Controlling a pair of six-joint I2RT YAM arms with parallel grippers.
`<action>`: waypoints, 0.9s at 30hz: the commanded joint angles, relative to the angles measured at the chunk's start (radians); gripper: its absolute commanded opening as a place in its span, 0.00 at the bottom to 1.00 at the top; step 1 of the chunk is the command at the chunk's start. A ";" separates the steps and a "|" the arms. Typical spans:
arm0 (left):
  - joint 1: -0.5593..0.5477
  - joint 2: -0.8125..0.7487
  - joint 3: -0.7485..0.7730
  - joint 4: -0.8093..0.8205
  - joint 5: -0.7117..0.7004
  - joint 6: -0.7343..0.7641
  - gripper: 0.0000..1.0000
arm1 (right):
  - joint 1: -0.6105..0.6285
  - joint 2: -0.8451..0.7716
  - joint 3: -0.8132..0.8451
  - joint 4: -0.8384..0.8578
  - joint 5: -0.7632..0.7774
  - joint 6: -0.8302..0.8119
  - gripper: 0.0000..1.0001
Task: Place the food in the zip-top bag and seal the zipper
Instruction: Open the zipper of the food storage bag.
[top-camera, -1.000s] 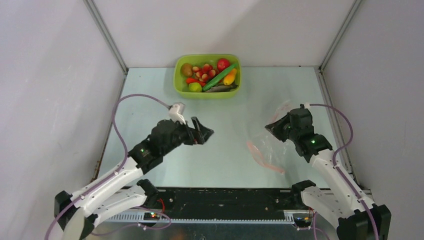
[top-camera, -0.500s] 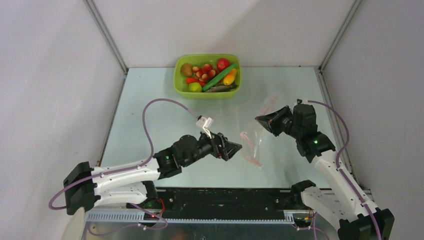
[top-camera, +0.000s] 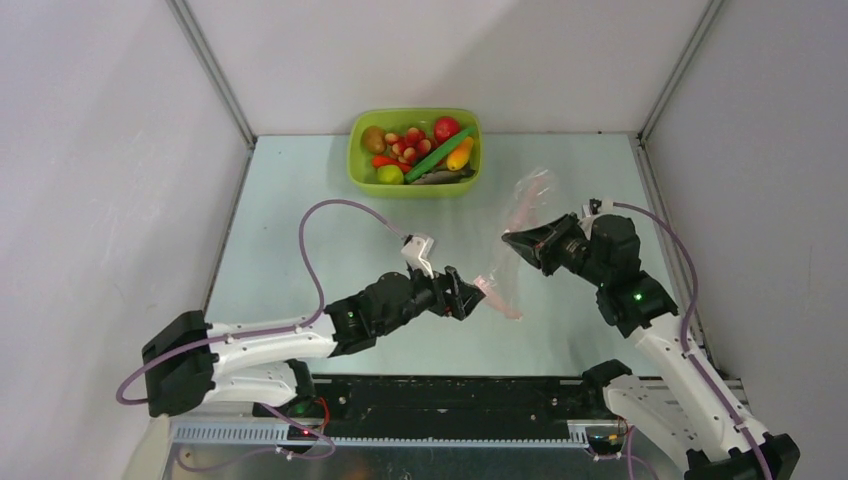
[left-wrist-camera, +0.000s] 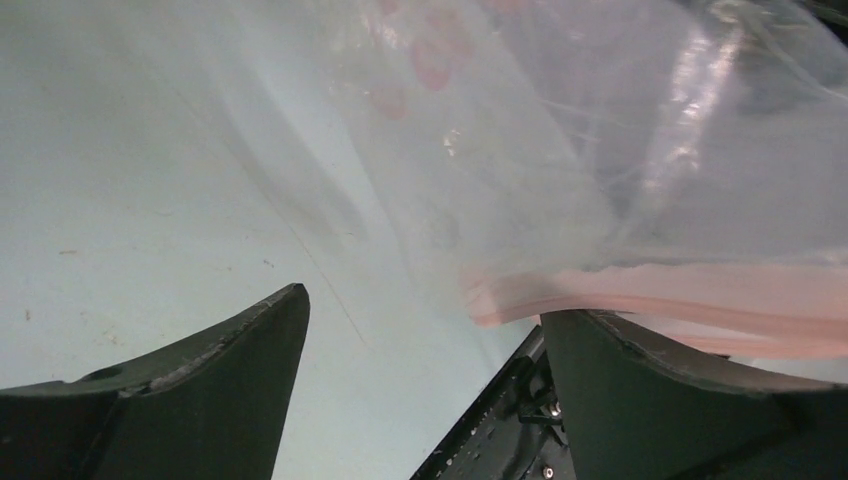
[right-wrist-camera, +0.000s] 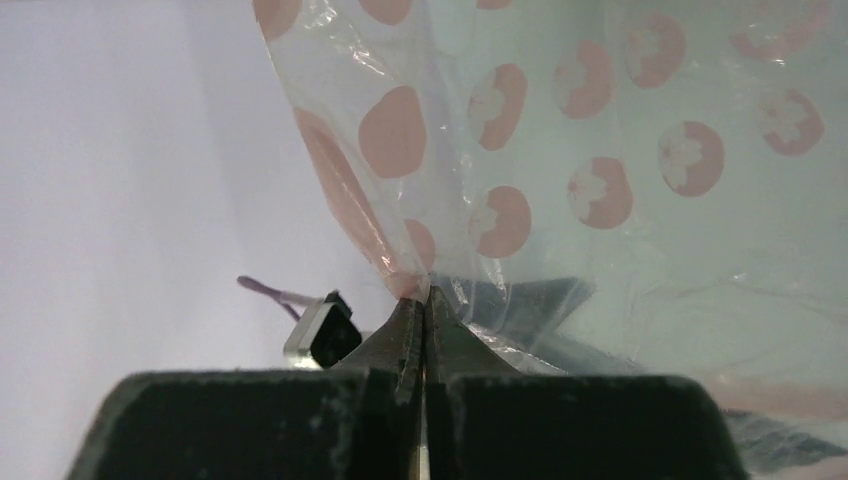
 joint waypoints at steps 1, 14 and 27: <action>-0.006 0.000 0.039 0.004 -0.097 -0.020 0.87 | 0.015 -0.040 0.001 0.074 -0.065 0.050 0.01; -0.010 -0.078 0.008 0.054 -0.109 -0.027 0.54 | 0.043 -0.045 -0.054 0.166 -0.140 0.139 0.02; -0.082 -0.093 0.049 -0.040 -0.282 0.044 0.55 | 0.143 -0.052 -0.186 0.364 0.042 0.383 0.05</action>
